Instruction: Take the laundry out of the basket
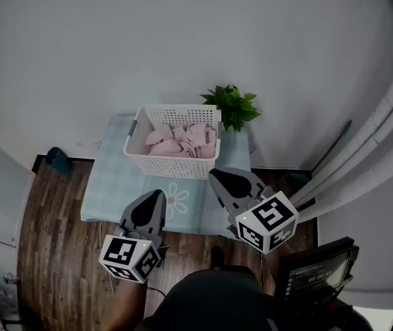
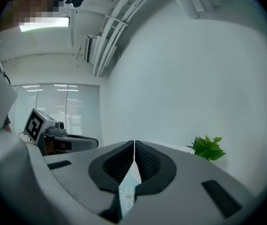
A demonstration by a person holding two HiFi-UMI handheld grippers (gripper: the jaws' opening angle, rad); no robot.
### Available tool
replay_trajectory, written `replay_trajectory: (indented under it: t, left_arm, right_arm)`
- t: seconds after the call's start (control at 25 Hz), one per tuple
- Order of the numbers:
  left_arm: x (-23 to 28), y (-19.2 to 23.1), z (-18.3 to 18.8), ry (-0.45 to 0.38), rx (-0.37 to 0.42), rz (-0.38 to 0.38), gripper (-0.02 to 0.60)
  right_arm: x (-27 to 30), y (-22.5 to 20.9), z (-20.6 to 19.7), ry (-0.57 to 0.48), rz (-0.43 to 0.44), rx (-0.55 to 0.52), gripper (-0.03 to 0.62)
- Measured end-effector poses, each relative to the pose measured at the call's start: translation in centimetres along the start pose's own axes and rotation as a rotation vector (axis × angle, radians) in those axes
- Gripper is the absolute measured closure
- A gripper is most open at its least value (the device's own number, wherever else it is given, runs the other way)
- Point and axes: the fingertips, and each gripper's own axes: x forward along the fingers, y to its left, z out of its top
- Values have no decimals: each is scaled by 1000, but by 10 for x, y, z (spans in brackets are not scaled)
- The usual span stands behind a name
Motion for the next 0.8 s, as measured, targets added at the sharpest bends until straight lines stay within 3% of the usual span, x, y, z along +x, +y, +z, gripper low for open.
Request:
replay_trajectory:
  t: [0.24,0.4,0.64,0.8]
  left_arm:
    - [50,27,9,107,134,58,574]
    - [81,53,27,117,199,59,574]
    - [123,87,30,194,251,1,574]
    - [152,108,21,255,335,-82,572]
  right_arm:
    - [30,-46,-2,36,26,-23,576]
    - [56,-79,-5,69,33,-45,574]
    - [95,-109,-8,136,32,-99,564]
    - [125,-117,-19,226,49,-155,489]
